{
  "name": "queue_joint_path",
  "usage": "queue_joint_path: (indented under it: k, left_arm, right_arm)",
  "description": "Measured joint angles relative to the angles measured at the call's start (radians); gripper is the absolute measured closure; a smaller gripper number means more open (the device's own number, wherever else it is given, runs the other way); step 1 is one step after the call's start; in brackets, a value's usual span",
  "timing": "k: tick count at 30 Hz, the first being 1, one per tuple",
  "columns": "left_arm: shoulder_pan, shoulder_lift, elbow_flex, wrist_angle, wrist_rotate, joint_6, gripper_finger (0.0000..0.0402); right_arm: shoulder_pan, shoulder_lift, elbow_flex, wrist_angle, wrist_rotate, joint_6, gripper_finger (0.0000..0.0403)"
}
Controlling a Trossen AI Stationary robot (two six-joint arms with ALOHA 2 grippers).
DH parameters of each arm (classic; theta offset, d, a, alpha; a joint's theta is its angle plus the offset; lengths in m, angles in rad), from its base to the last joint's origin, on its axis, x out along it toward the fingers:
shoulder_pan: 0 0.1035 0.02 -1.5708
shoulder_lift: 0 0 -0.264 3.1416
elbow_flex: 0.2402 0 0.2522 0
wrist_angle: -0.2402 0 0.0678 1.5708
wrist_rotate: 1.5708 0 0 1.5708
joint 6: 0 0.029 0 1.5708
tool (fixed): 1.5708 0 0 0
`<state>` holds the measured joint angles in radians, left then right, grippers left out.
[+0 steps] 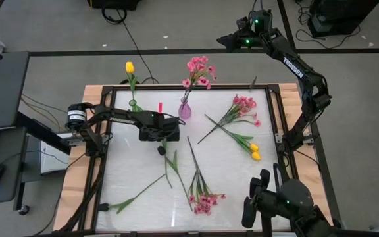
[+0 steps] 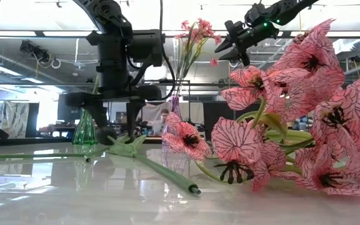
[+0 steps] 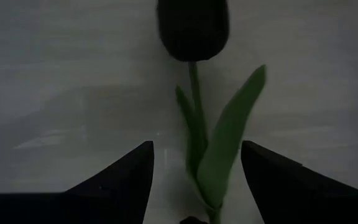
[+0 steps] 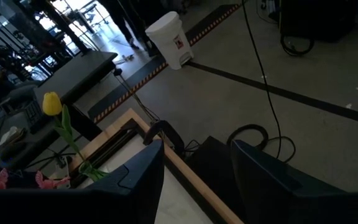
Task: Sort flowers into vase by color
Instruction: Put the top black flower into the red vase
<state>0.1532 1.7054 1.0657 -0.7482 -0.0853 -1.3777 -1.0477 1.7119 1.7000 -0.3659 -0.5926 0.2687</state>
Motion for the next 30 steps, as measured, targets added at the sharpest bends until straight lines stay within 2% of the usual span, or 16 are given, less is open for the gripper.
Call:
queue_joint_path:
  k: [12, 30]
  left_arm:
    - [0.0, 0.0, 0.0, 0.109, 0.0, -0.036, 0.0155]
    - [0.0, 0.0, 0.0, 0.054, 0.0, -0.051, 0.0155]
  right_arm:
    - [0.0, 0.0, 0.0, 0.001, -0.002, 0.0, 0.0207]
    - [0.0, 0.0, 0.0, 0.001, -0.002, 0.0, 0.0207]
